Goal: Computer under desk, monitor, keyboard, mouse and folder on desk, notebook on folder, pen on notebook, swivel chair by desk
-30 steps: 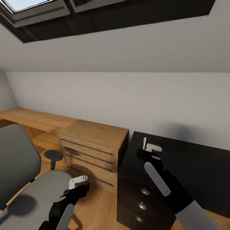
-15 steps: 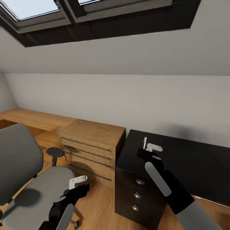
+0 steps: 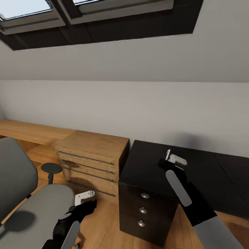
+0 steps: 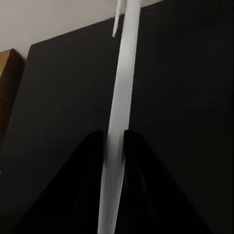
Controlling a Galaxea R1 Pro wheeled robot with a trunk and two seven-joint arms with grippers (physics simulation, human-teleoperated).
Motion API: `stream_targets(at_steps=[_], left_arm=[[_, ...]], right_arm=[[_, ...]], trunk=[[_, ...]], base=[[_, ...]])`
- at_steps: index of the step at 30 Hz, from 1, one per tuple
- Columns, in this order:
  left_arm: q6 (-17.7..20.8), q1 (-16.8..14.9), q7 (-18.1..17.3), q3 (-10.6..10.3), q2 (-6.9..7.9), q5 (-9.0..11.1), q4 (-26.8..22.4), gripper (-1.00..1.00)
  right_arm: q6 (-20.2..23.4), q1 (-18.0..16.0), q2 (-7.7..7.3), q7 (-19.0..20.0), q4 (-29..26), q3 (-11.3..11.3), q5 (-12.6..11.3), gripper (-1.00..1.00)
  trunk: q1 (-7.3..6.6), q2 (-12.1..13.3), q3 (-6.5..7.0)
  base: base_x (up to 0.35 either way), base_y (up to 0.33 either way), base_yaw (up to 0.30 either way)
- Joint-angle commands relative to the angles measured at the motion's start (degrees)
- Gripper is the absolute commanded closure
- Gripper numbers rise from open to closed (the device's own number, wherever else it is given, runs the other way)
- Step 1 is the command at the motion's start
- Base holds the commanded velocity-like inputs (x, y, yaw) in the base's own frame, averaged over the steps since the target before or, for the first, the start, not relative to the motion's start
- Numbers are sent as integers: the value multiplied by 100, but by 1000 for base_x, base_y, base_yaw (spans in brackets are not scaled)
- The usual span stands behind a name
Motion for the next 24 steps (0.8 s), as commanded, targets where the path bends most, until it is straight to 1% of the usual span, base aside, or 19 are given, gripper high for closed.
stream_targets(at_steps=[1, 2, 3, 4, 6, 8, 12, 16, 17, 19, 21, 22, 24], left_arm=[[11, -4, 56, -4, 2, 61, -9, -100], [11, -4, 56, -4, 2, 61, -8, -100], [11, -4, 56, -4, 3, 61, -10, -100], [11, -4, 56, -3, 5, 61, -10, -100], [11, -4, 56, -3, 9, 66, -13, -100], [11, -4, 56, -3, 11, 68, -12, -100], [11, -4, 58, 0, 12, 76, 18, -100], [5, -2, 57, -2, 12, 71, 265, -100], [-1, 12, 55, 0, 12, 72, 331, -100], [-20, 98, 54, 1, 17, 66, 464, -100], [-76, 336, 50, 0, 19, 45, 721, -100], [-118, 398, 48, -1, 20, 39, 781, -100], [-347, 554, 41, -2, 26, 28, 967, -100]], right_arm=[[16, -7, -3, -34, 73, -224, -38, 100], [13, -7, 0, -29, 116, -340, -38, 100], [9, -7, 9, -12, 263, -658, -39, 100], [12, -7, 8, 1, 348, -820, -45, 100], [15, -7, 10, 18, 440, -998, -47, 100], [16, -7, 10, 24, 481, -1075, -45, 100], [19, -7, 5, 21, 496, -1134, -40, 100], [44, -7, -10, 15, 479, -1237, -39, 100], [53, -7, -20, 14, 461, -1298, -39, 100], [72, -7, -42, 13, 410, -1374, -39, 100], [140, -7, -95, 12, 345, -1431, -39, 100], [158, -7, -107, 12, 334, -1441, -39, 100], [194, -7, -145, 11, 313, -1468, -39, 100]], trunk=[[0, -4, -7], [0, -4, -7], [0, -4, -7], [0, -4, -7], [0, -4, -7], [0, -4, -7], [0, -4, -7], [0, -4, -7], [0, -4, -7], [0, -4, -7], [0, -4, -7], [0, -4, -7], [0, -4, -7]], base=[[0, 0, -261], [0, 0, -262], [0, 0, -266], [0, 0, -267], [0, 0, -269], [0, 0, -269], [0, 0, -270], [0, 0, -270], [0, 0, -270], [0, 0, -270], [0, 0, -270], [0, 0, -270], [0, 0, -270]])
